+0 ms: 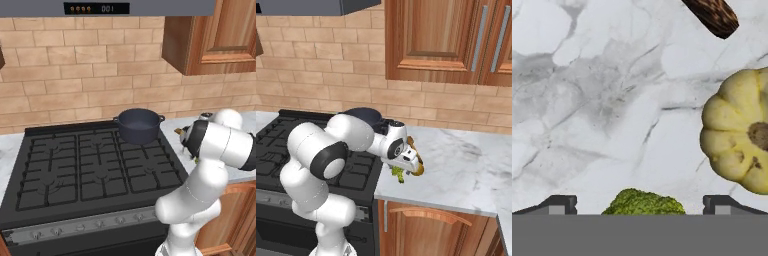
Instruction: Put the squash and broccoli in the pot. Retrieve the spatula and lightly stir the vegetables in the pot.
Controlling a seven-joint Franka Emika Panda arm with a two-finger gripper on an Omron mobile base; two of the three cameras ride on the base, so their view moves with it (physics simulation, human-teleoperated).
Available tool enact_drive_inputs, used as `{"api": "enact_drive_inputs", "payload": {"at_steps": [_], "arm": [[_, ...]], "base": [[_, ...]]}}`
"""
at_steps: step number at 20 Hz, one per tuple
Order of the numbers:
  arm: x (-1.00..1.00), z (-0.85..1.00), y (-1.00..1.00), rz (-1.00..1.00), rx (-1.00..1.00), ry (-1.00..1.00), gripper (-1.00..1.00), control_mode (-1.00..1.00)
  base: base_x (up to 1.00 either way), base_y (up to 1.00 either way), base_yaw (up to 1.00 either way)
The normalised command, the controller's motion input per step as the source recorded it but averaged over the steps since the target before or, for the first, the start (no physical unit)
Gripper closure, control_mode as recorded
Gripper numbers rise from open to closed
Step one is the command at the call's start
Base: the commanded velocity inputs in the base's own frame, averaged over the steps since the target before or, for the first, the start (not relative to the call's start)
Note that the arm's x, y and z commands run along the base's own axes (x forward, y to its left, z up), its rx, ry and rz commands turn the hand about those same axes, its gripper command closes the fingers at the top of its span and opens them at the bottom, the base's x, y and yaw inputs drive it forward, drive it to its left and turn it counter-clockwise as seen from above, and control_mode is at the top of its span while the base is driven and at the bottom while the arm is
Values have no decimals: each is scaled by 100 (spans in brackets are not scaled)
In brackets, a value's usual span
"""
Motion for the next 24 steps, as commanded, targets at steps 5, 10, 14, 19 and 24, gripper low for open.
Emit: {"api": "enact_drive_inputs", "payload": {"at_steps": [5, 10, 14, 19, 24], "arm": [[-14, -18, -6, -20, 0, 5, -100, -100], [-19, -22, 0, -19, 1, 2, -100, -100], [-26, -24, 0, -20, 2, 0, -100, -100], [-24, -25, 2, -18, 0, 0, -100, -100], [-5, -37, 30, -17, 0, 0, 100, -100]], "base": [[0, 0, 0], [0, 0, 0], [0, 0, 0], [0, 0, 0], [0, 0, 0]]}}
